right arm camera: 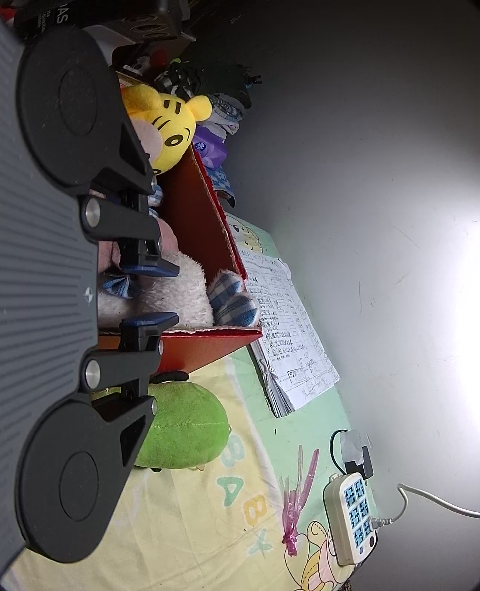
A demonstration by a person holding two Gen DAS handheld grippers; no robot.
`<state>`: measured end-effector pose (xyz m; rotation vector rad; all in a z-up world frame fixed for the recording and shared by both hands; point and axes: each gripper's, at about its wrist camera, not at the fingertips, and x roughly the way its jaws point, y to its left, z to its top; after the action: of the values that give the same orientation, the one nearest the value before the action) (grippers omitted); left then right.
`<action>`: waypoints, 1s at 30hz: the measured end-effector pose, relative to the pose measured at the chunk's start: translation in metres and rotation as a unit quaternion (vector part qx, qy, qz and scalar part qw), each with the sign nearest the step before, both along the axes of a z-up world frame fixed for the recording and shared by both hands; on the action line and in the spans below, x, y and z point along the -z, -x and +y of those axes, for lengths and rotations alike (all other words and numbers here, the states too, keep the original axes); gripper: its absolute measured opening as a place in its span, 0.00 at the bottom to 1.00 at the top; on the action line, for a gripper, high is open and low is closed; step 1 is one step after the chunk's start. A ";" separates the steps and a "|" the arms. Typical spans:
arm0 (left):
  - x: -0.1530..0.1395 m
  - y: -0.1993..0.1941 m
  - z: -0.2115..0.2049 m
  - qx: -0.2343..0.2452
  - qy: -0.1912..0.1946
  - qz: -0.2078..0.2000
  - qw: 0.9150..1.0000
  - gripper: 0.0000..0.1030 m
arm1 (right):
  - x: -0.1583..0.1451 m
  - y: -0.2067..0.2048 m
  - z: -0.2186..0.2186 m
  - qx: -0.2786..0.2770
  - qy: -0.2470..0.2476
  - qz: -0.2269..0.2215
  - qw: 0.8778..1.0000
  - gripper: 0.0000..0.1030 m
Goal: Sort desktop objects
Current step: 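Lower the bunny into the red box and open both tools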
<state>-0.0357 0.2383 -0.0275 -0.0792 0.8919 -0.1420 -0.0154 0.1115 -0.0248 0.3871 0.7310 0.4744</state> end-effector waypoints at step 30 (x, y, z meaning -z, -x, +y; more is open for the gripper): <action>0.000 0.001 -0.002 -0.003 -0.008 -0.003 1.000 0.96 | -0.004 0.018 0.002 -0.029 0.036 -0.048 0.998 0.22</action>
<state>-0.0363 0.2361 -0.0279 -0.0655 0.8874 -0.1295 -0.0332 0.1136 -0.0208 0.2735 0.6651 0.5156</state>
